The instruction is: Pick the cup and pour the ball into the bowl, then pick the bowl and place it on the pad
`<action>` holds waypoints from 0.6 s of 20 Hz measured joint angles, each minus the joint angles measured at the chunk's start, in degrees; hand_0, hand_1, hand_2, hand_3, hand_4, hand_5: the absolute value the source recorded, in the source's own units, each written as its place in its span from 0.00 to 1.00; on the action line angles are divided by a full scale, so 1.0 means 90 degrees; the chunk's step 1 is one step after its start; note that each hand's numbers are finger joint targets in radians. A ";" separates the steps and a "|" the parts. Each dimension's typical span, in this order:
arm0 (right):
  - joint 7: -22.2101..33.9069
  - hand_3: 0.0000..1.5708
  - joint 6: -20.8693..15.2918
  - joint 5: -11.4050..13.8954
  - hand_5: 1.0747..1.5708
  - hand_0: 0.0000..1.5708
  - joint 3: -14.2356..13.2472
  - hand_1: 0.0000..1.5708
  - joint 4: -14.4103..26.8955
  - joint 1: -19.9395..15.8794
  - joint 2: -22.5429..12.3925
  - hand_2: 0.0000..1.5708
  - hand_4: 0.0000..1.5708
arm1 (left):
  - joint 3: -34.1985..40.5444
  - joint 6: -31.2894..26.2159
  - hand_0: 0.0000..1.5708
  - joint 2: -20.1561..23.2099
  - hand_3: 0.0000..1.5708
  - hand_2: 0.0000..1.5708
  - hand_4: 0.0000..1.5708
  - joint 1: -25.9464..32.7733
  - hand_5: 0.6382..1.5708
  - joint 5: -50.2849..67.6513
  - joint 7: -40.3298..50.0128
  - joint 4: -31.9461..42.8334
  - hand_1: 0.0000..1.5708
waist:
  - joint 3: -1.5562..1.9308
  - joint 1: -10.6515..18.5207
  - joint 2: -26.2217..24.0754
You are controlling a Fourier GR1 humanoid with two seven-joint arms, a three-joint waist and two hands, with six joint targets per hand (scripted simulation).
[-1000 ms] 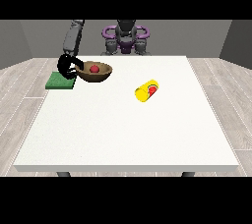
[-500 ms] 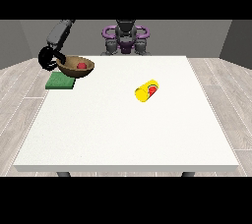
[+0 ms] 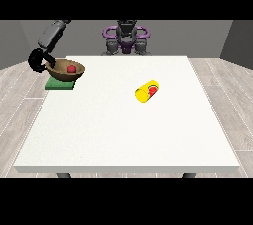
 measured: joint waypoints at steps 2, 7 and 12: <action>-0.0176 0.52 0.0109 0.0001 0.99 1.00 -0.0083 1.00 0.0187 0.0013 -0.0193 1.00 0.75 | -0.0079 0.0108 0.00 -0.0028 0.00 0.00 0.00 -0.0043 1.00 0.0079 0.0121 -0.0285 0.00 | 0.0002 0.0113 0.0115; -0.0661 0.56 0.0152 -0.0009 0.98 1.00 -0.0241 1.00 0.0542 -0.0005 -0.0319 1.00 0.67 | -0.0161 0.0421 0.00 -0.0059 0.00 0.00 0.00 -0.0125 1.00 0.0239 0.0250 -0.0928 0.00 | 0.0006 0.0281 0.0450; -0.0550 0.58 0.0211 -0.0316 0.95 0.97 -0.0680 0.97 0.0993 -0.0162 -0.0769 0.85 0.00 | -0.0090 0.0538 0.00 0.0084 0.00 0.00 0.00 -0.0137 1.00 0.0460 0.0385 -0.1495 0.00 | 0.0011 0.0420 0.0898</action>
